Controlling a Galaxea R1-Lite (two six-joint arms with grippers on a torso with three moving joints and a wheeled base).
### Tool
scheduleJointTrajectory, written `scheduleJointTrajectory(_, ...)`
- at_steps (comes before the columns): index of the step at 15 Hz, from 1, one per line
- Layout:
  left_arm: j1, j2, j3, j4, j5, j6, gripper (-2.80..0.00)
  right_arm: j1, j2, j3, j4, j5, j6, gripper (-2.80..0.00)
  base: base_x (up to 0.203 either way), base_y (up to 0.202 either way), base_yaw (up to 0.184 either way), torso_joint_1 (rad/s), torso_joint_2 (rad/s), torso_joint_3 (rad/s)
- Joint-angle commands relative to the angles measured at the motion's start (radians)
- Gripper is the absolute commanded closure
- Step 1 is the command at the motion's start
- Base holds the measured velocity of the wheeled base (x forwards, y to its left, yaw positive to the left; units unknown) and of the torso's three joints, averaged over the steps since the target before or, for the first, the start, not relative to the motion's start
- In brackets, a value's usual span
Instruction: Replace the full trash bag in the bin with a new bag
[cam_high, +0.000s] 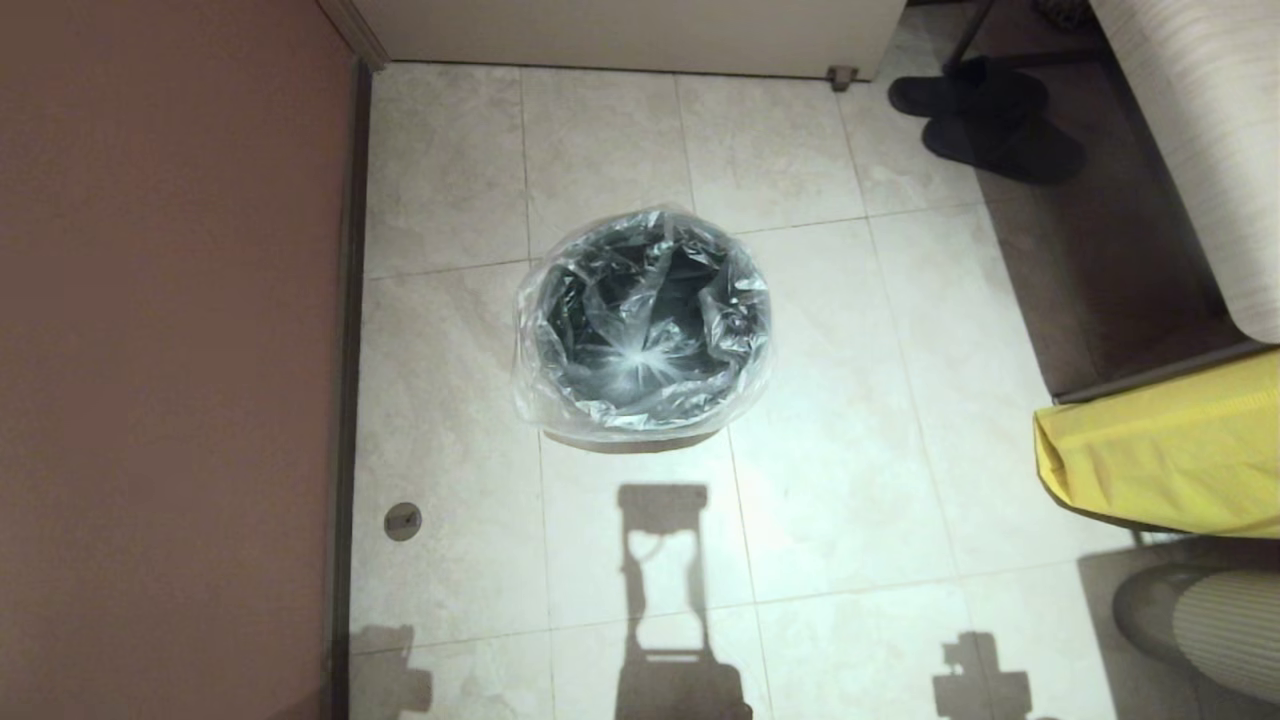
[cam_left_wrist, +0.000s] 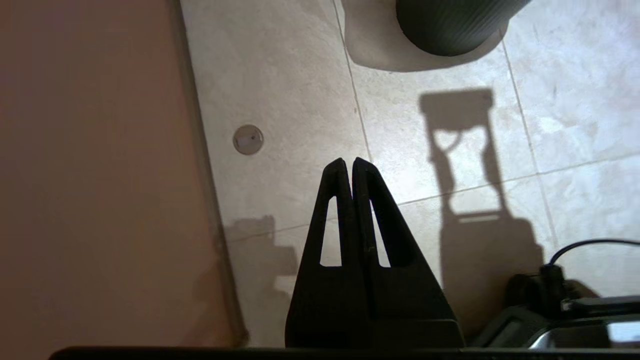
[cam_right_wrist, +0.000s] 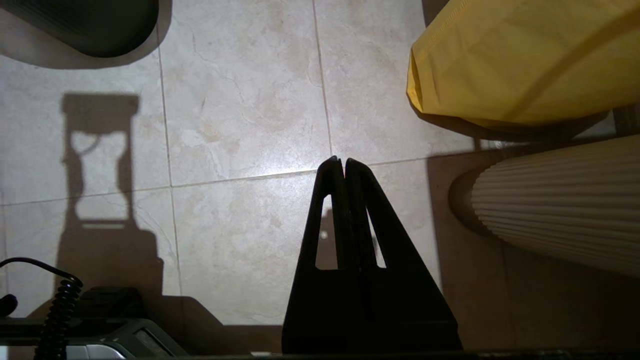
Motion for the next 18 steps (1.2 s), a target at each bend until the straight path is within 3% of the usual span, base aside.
scheduleJointTrajectory(1, 0.000, 0.003, -0.002, 0.001, 0.005, -0.024, 0.00, 0.000, 0.001, 0.000, 0.000, 0.000, 0.002, 0.00, 0.000, 0.000, 0.000, 0.000, 0.00, 0.000)
scheduleJointTrajectory(6, 0.000, 0.003, -0.001, -0.001, 0.008, -0.028, 0.00, 0.000, 0.001, 0.000, 0.001, 0.000, 0.003, 0.00, 0.000, 0.000, 0.000, 0.000, 0.00, 0.000)
scheduleJointTrajectory(9, 0.000, 0.003, 0.000, -0.008, 0.024, -0.062, 0.00, 0.000, 0.001, 0.000, 0.001, 0.000, 0.003, 0.00, 0.000, 0.000, 0.000, 0.000, 0.00, 0.000)
scheduleJointTrajectory(18, 0.000, 0.003, 0.000, -0.010, 0.024, -0.062, 0.00, 0.000, 0.001, 0.000, 0.000, -0.005, 0.025, 0.00, 0.000, 0.000, 0.000, 0.000, 0.00, 0.000)
